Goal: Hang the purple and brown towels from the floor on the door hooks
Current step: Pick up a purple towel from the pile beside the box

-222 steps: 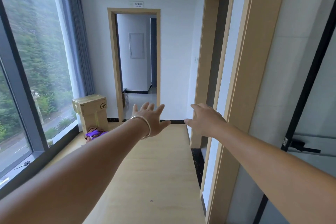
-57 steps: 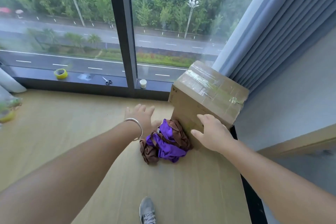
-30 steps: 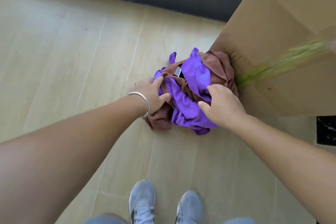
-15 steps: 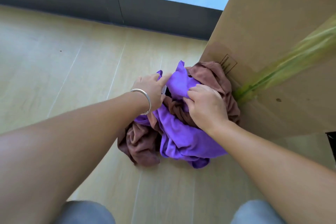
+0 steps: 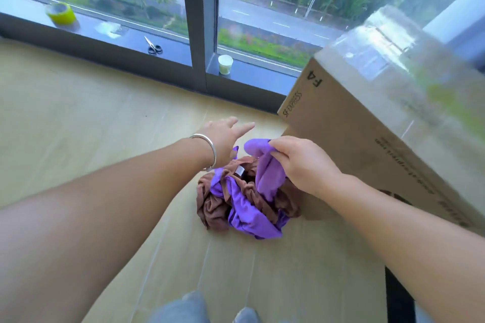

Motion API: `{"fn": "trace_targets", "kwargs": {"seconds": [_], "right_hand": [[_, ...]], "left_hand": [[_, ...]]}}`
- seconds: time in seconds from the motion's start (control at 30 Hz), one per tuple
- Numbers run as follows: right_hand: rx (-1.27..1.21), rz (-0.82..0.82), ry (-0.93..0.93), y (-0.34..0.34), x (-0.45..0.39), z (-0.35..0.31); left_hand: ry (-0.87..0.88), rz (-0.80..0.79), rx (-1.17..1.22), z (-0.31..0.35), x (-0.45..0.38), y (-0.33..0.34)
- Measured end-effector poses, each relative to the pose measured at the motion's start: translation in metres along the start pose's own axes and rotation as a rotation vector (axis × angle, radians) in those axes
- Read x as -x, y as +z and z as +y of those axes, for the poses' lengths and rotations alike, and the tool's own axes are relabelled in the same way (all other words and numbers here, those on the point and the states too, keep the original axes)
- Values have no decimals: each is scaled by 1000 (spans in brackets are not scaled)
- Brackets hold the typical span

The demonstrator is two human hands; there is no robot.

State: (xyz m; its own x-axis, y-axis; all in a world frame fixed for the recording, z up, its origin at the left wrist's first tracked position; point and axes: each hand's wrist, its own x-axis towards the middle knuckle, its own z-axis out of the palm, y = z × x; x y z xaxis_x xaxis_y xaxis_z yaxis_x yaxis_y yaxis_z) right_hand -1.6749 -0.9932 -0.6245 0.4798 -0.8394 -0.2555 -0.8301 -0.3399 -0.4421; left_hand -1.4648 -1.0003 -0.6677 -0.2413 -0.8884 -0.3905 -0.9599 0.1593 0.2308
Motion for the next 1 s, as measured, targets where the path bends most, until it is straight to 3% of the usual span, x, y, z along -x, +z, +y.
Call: {"fn": "trace_targets", "kwargs": {"seconds": [0.23, 0.47, 0.63, 0.73, 1.0], "right_hand": [[193, -38, -152, -110, 16, -94], [253, -16, -334, -171, 5, -185], [345, -26, -449, -184, -8, -255], [399, -27, -529, -188, -16, -296], [462, -85, -774, -170, -34, -401]], "left_hand": [[29, -86, 140, -6, 82, -110], [-45, -83, 232, -28, 144, -151], [-127, 162, 644, -48, 196, -154], [-118, 218, 634, -70, 224, -165], [-607, 256, 358, -140, 326, -185]]}}
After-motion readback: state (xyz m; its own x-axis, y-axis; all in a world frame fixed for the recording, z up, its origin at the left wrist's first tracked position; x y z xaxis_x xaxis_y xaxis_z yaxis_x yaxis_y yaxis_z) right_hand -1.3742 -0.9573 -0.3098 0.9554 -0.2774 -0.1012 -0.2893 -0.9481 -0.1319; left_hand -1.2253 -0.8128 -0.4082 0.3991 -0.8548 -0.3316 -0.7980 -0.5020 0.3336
